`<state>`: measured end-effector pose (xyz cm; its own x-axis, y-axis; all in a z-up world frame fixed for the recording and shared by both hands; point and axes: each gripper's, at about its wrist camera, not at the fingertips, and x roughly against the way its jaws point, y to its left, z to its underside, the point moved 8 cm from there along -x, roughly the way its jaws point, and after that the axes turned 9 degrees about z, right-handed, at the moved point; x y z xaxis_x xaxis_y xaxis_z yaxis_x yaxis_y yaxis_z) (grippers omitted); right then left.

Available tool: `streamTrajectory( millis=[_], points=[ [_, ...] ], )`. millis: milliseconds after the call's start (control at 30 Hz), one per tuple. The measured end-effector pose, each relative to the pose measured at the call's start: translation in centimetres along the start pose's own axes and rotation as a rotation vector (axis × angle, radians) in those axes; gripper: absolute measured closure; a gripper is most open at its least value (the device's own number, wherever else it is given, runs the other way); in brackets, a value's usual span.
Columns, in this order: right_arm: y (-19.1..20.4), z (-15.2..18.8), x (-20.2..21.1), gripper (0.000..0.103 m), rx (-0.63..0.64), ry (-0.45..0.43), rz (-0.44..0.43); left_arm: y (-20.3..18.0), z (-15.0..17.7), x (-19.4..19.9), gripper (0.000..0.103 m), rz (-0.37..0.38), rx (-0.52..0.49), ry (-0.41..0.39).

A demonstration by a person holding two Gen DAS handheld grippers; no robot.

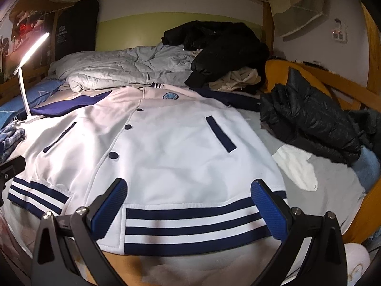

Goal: Fold large clothes

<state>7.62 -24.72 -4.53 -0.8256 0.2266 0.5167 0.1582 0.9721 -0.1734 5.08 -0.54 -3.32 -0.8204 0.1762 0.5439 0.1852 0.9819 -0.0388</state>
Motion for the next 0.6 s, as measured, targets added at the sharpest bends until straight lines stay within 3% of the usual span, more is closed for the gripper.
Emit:
streamTrajectory(
  millis=[267, 600],
  points=[
    [0.1, -0.4, 0.9, 0.0, 0.025, -0.041, 0.012, 0.1, 0.0, -0.1, 0.0, -0.004, 0.01, 0.004],
    [-0.1, -0.1, 0.5, 0.0, -0.003, 0.0, -0.037, -0.5, 0.0, -0.4, 0.0, 0.028, -0.01, 0.002]
  ],
)
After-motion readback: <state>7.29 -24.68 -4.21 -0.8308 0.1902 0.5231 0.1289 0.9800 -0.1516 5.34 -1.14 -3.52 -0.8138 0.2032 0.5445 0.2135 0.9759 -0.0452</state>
